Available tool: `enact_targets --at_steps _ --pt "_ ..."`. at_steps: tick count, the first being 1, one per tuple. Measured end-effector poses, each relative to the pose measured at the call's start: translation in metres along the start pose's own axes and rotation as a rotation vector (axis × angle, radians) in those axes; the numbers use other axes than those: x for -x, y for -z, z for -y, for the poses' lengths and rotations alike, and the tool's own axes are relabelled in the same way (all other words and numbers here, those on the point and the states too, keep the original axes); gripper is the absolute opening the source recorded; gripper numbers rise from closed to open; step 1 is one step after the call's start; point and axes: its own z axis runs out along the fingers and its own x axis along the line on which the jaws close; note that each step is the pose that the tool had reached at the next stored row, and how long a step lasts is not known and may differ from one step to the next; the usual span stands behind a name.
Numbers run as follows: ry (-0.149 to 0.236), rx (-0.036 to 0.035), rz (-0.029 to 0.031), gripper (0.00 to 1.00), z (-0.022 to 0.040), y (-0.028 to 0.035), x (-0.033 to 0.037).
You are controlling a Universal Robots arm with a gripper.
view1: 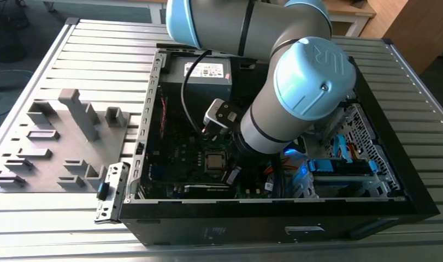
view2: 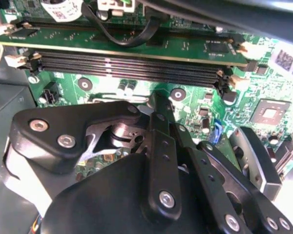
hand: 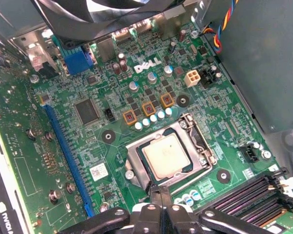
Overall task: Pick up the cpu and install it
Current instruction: 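Install the first cpu locking lever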
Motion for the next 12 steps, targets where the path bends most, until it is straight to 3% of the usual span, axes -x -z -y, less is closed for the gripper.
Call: enact_targets --at_steps 1,4,7,12 --pt "-0.001 -0.0008 -0.0029 0.12 -0.0005 0.0021 0.0003" --pt "0.0 0.0001 0.0002 0.12 -0.0001 0.0005 -0.0001" --pt "0.0 0.0007 0.0029 0.12 -0.0013 0.0048 0.0005" --pt "0.0 -0.0001 0.0001 0.12 -0.0037 0.0161 0.0008"
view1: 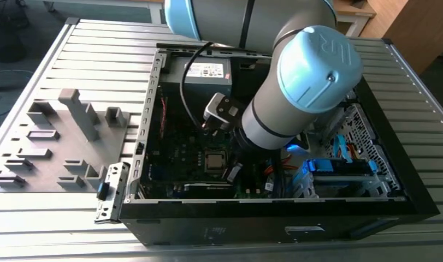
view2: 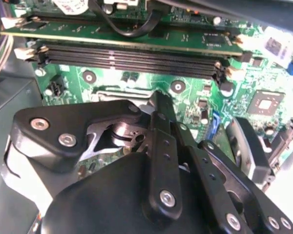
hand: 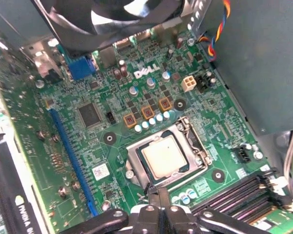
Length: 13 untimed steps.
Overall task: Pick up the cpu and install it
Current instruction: 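Install the first cpu locking lever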
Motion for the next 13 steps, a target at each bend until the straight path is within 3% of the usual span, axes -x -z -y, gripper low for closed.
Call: enact_targets --at_steps 2,13 --pt "0.0 -0.0001 -0.0001 0.12 -0.0014 0.006 0.0003" --pt "0.0 -0.0005 -0.0011 0.12 -0.0121 0.0527 0.0027"
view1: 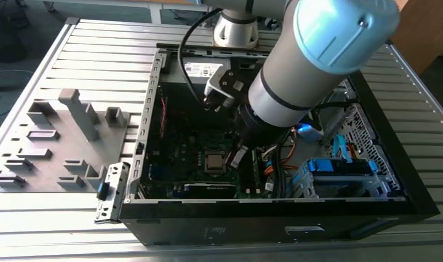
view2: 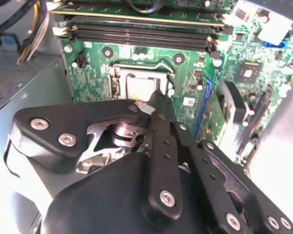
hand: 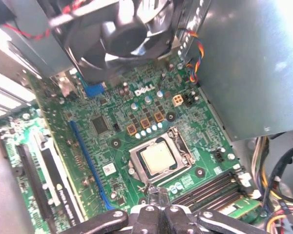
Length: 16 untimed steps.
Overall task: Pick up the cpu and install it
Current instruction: 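Install the first cpu locking lever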
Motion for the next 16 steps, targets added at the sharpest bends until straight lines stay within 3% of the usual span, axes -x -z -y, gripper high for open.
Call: enact_targets --at_steps 5,10,13,16 --pt "0.0 -0.0012 -0.0021 0.12 -0.0006 0.0016 0.0005" --pt "-0.001 -0.0021 -0.0038 0.12 -0.0076 -0.0005 0.014" --pt "-0.001 -0.0031 -0.0056 0.12 -0.0094 -0.0008 0.0176" --pt "-0.001 -0.0031 -0.0056 0.12 -0.0114 0.0079 0.0181"
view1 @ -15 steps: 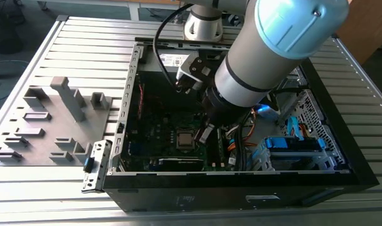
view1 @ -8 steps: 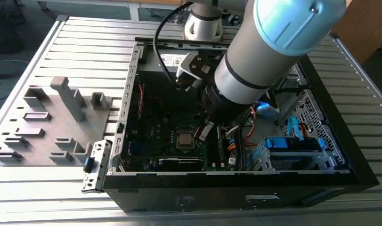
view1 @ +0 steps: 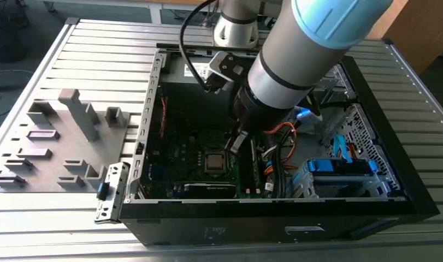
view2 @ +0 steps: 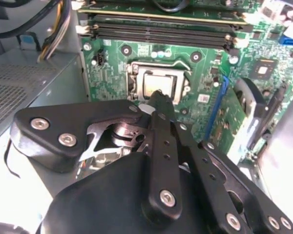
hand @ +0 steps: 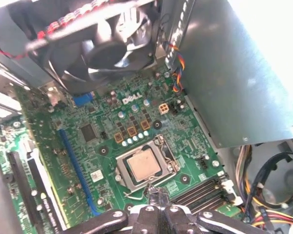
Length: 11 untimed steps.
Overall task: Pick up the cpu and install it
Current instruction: 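Install the first cpu locking lever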
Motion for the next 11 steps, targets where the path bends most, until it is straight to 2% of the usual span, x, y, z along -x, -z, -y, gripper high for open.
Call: enact_targets --at_steps 2,3,8,11 --pt "0.0 -0.0007 0.0004 0.12 -0.0015 0.0056 0.0004" --pt "0.0 -0.0027 0.0018 0.12 -0.0024 0.0055 0.0005" --pt "0.003 -0.0229 0.0119 0.12 -0.0148 0.003 -0.0026" --pt "0.003 -0.0235 0.0123 0.12 -0.0149 0.0029 -0.0026"
